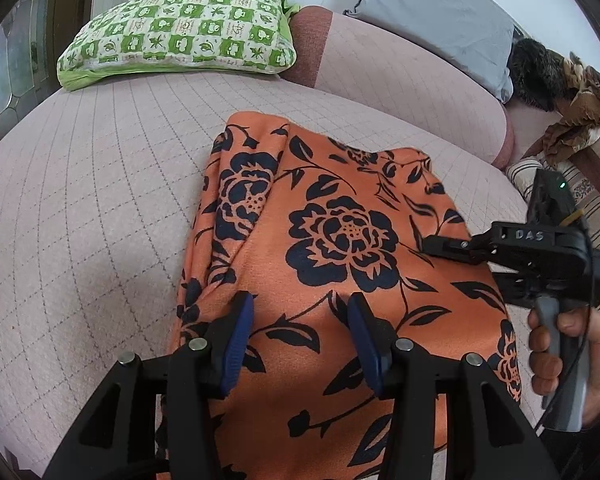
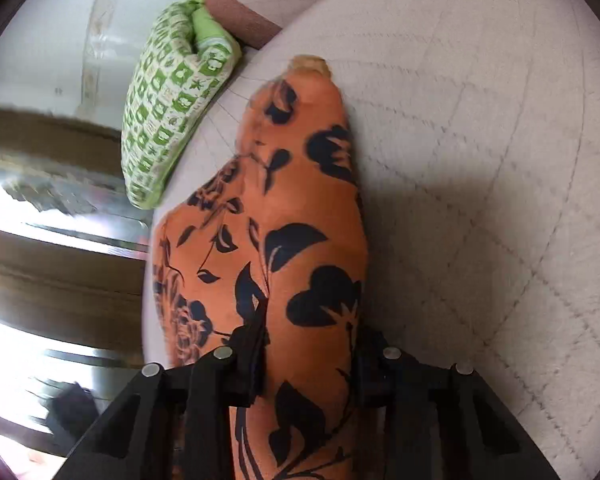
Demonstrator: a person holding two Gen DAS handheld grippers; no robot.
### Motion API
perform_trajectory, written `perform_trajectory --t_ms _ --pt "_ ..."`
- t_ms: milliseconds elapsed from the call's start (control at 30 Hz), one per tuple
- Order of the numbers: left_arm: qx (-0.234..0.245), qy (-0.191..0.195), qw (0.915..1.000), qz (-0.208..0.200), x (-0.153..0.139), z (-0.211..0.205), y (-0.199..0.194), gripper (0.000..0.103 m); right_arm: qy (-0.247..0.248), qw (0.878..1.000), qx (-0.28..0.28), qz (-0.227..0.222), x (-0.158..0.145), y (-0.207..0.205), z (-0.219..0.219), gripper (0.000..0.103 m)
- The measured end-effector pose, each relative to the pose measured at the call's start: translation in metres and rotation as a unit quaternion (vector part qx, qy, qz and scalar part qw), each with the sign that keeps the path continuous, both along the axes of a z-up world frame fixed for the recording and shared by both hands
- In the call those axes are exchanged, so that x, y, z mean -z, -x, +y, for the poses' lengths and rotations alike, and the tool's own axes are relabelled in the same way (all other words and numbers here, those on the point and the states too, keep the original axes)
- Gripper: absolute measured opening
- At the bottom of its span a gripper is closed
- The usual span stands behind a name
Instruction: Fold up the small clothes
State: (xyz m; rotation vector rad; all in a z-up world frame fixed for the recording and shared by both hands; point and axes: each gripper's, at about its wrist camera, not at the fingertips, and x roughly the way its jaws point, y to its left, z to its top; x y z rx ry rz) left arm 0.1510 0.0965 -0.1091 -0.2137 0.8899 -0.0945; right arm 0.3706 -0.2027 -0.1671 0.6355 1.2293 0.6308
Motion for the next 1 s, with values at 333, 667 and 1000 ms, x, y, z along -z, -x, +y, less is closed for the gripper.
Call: perform_trajectory --t_ms 333,667,1000 --pt "-0.004 -0.016 0.9998 -0.013 -0.003 -0.006 0.009 0.05 0.12 0.982 0.029 -0.144 -0.09 0.063 -0.005 0.078" --pt "-0.072 -0.023 0.9971 -0.011 -0.032 0.026 0.053 0.066 0.061 0.991 -0.044 -0.107 -0.061 0.103 0.03 0.079" --pt "-0.073 0.219 0.9658 0.117 0.034 0.082 0.055 0.029 0.082 0.989 -0.063 -0.105 -0.069 0.102 0.04 0.082"
